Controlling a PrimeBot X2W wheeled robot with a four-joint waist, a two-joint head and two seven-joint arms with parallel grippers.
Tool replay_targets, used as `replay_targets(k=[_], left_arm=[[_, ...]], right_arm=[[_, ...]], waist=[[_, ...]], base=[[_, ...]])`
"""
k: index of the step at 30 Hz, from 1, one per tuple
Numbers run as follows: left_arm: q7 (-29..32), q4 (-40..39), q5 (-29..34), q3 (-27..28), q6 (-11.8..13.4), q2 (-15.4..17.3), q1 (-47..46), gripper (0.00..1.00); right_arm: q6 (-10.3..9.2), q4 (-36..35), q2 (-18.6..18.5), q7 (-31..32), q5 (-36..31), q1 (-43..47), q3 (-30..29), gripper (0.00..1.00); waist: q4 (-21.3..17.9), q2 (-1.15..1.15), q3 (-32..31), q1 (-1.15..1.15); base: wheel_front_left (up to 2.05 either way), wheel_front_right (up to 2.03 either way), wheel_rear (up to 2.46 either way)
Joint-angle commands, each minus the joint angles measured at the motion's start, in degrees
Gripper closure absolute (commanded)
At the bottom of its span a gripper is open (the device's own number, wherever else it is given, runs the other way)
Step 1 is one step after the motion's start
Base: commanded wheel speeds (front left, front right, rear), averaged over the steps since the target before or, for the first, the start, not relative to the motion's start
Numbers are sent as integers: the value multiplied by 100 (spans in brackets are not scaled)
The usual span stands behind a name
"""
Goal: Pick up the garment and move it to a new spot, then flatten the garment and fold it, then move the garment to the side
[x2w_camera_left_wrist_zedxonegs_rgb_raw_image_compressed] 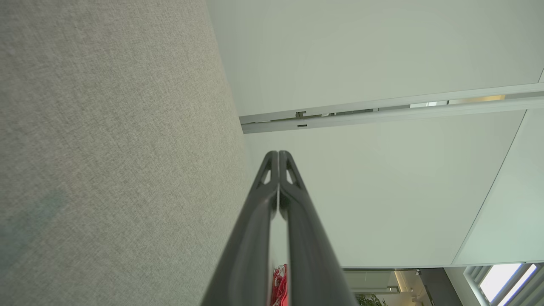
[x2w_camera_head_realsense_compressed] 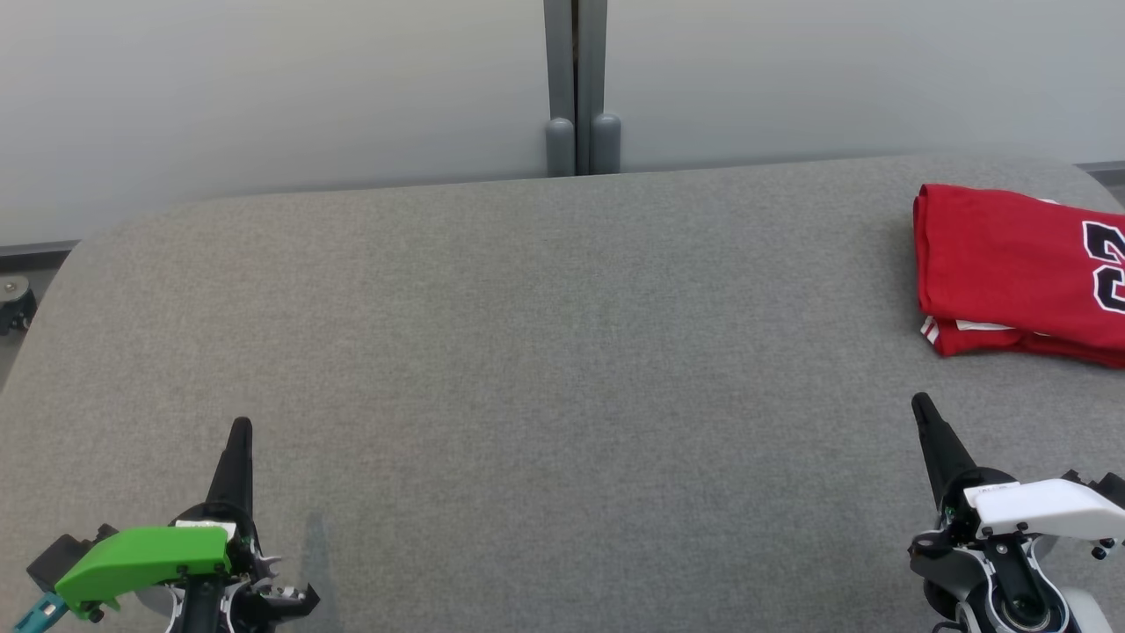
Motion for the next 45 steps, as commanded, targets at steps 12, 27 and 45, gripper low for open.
replay_targets(k=[12,27,45], left_arm=[[126,-51,-492,86,22,63,-198,100],[182,-51,-609,112,20,47,-202,100],[204,-51,-582,129,22,25,-203,100]], right_arm=[[0,-60,-37,148,550,-80,-53,100],[0,-63,-38,194,708,-81,-64,100],[0,-63,-38,194,708,-81,-64,100]], waist=[[-2,0,-2,0],[-2,0,-3,0],[-2,0,-3,0]], base=[[0,0,0],[0,0,0],[0,0,0]])
